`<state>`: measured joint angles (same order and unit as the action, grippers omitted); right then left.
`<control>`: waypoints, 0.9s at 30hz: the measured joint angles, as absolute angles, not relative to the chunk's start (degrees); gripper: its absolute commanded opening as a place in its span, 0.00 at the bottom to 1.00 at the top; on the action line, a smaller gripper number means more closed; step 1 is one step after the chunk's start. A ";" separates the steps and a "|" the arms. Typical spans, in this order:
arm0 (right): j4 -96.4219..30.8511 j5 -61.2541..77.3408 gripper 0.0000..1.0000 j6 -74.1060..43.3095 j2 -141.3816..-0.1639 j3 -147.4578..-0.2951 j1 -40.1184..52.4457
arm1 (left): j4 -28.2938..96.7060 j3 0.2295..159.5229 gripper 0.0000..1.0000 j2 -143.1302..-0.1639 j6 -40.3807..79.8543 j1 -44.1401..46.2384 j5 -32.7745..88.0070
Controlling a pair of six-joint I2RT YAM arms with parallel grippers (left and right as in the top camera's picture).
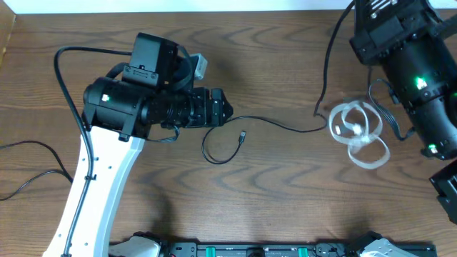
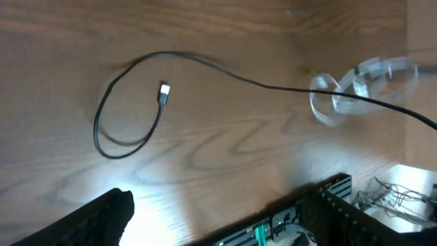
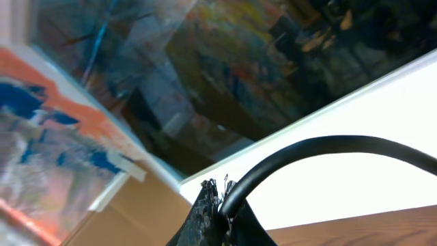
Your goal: Untangle cables
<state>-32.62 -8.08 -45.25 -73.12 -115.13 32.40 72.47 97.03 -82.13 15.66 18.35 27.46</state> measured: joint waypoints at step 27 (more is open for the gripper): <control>-40.64 8.58 0.02 -46.52 -73.30 -115.48 32.40 | 71.68 94.19 0.84 -98.80 19.51 24.84 31.24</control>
